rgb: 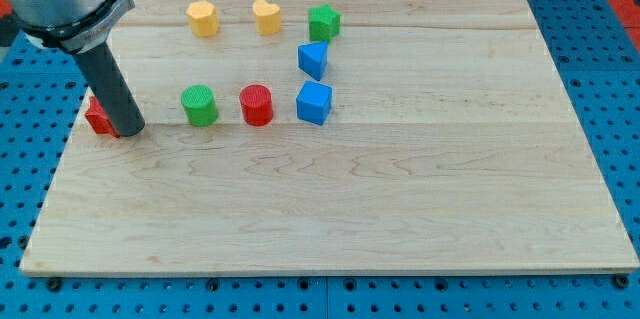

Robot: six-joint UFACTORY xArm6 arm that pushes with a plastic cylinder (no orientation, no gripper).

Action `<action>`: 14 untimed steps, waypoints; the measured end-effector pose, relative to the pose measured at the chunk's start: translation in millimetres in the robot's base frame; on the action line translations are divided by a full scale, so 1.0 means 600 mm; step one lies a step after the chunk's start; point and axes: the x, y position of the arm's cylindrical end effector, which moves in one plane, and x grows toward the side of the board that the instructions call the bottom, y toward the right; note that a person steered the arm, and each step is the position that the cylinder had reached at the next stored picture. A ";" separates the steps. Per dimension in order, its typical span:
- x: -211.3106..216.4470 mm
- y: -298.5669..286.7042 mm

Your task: Move the red star towards the yellow hexagon

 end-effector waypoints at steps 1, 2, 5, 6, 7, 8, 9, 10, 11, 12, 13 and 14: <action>0.075 -0.009; 0.016 -0.033; 0.001 -0.076; -0.066 -0.101; -0.119 -0.092; -0.122 -0.013; -0.134 0.036; -0.164 0.036; -0.119 0.015; -0.092 0.057; -0.095 0.105; -0.105 0.106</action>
